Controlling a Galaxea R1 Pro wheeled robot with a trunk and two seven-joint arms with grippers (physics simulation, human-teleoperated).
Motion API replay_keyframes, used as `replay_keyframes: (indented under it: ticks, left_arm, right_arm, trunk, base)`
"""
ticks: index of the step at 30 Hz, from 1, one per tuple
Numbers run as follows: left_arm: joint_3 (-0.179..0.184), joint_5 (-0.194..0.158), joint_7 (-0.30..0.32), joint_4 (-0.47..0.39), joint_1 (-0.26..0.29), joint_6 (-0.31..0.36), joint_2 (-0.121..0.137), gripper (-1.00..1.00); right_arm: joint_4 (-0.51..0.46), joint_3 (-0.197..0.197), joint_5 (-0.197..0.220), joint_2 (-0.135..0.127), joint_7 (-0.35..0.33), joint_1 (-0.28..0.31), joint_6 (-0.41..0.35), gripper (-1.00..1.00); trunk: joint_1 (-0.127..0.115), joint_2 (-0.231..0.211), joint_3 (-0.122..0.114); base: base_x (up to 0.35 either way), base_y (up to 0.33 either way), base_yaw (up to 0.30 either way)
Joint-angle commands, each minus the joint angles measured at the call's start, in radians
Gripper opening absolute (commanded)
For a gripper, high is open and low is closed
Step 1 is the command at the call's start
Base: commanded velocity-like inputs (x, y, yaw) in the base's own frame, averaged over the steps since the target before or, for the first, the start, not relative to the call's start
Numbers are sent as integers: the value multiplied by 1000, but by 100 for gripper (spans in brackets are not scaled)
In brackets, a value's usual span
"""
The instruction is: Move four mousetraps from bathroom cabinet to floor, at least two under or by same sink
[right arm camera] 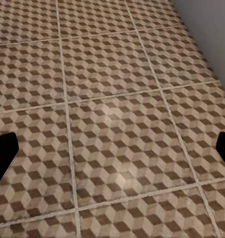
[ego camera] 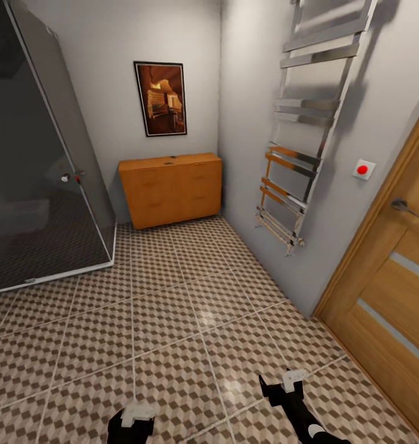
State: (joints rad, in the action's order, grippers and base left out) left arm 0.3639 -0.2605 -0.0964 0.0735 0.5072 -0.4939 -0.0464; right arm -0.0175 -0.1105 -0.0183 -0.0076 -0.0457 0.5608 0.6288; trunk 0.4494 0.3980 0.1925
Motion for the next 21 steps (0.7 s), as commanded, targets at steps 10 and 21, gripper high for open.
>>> replay_keyframes:
  ticks: [10,21]
  left_arm:
    - [9,-5,-3,5,2,-6,-2,100]
    - [8,-5,-2,5,2,26,-2,100]
  right_arm:
    - [1,-3,-2,0,0,1,3,100]
    - [1,-3,-2,-1,0,1,3,100]
  trunk:
    - [1,2,-4]
    - [1,2,-10]
  base:
    - [0,0,283]
    - [0,-123,283]
